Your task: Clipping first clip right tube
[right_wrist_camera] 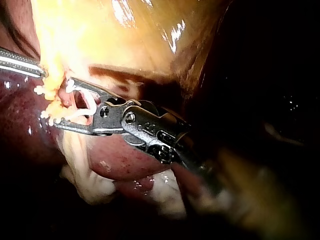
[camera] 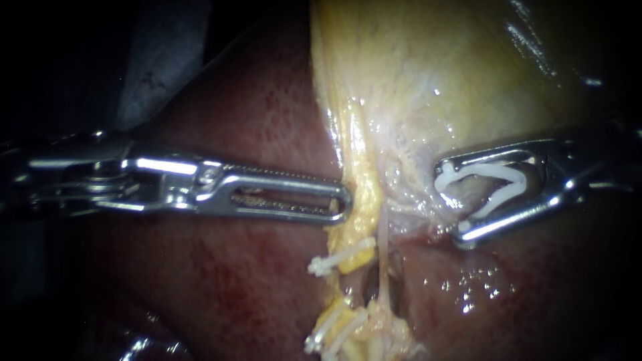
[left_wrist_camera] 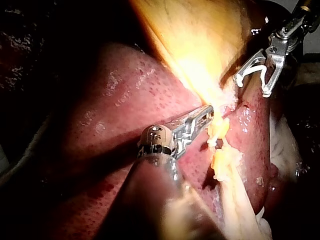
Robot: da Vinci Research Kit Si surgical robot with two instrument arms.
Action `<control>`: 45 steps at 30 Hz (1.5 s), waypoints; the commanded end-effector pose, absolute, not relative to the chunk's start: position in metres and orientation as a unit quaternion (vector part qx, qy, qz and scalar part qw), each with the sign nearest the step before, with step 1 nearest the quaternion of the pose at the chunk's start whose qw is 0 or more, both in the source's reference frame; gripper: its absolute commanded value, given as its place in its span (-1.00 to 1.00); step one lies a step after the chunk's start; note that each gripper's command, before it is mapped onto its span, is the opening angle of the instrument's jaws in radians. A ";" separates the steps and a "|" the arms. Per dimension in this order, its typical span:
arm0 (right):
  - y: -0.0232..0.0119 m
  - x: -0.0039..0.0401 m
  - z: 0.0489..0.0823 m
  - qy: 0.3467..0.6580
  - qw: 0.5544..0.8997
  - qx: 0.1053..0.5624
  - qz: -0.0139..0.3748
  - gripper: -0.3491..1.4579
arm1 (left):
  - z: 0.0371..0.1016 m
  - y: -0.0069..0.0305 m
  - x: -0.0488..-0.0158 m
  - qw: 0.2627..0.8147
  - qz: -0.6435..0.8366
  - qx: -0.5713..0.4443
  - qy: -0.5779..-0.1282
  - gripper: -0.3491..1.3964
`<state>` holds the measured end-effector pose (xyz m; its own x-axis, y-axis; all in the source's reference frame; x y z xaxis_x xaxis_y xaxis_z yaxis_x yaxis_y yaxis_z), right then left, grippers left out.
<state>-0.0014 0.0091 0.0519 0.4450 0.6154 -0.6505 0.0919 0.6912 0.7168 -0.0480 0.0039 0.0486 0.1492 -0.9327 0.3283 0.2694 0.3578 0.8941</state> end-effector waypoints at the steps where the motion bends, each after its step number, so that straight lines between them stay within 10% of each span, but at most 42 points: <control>1: 0.0091 -0.0014 0.0519 0.499 0.773 0.354 0.170 -0.03 | 0.0486 0.0039 -0.0480 0.673 -0.447 0.349 -0.475 -1.00; 25: 0.0084 -0.0010 0.0521 0.499 0.773 0.353 0.169 -0.03 | 0.0448 0.0069 -0.0436 0.665 -0.459 0.349 -0.475 -1.00; 45: 0.0012 0.0023 0.0574 0.486 0.768 0.390 0.147 -0.05 | 0.0446 0.0069 -0.0434 0.665 -0.459 0.349 -0.475 -1.00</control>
<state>0.0024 0.0010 0.0577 0.4860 0.6073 -0.6285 0.1514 0.6498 0.7449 -0.0434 0.0069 0.0446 0.1274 -0.9416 0.3117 0.2781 0.3355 0.9000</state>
